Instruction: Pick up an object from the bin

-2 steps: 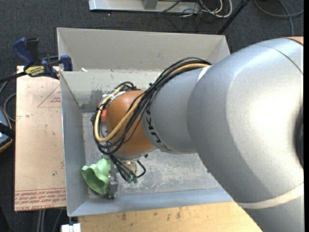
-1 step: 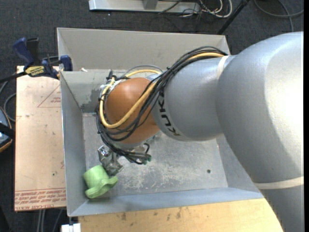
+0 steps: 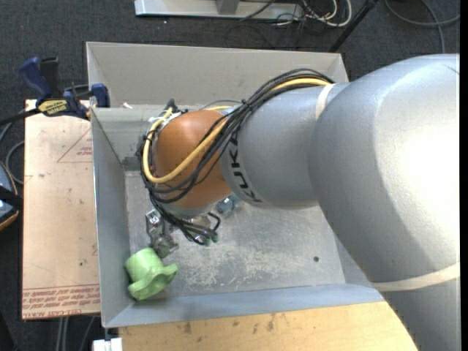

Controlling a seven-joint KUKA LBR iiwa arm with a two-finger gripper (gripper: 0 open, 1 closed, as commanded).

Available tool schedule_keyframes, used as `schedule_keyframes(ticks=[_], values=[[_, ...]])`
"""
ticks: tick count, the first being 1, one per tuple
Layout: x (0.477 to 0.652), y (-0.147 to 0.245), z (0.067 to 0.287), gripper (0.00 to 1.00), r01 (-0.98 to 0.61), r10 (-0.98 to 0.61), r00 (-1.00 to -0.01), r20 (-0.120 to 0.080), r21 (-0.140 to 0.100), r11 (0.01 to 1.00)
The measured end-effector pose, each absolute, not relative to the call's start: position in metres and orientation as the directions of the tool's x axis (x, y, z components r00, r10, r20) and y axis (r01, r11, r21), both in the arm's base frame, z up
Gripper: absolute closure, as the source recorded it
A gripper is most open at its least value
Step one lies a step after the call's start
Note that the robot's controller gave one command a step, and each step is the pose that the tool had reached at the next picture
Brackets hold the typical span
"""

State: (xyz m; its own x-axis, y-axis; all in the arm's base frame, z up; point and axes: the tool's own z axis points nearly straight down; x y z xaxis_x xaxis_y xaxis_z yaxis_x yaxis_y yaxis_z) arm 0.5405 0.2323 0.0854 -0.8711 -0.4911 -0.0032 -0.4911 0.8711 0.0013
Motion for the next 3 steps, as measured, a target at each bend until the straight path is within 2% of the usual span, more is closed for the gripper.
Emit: schedule_keyframes(ticks=[1, 2, 3], values=[[0.547, 0.218, 0.079, 1.0, -0.297, -0.297, -0.955, -0.005, 0.006, 0.955], [0.547, 0.209, 0.077, 1.0, -0.107, -0.107, -0.994, -0.011, 0.013, 0.994], [0.542, 0.197, 0.078, 1.0, 0.122, 0.122, -0.992, -0.014, 0.017, 0.992]])
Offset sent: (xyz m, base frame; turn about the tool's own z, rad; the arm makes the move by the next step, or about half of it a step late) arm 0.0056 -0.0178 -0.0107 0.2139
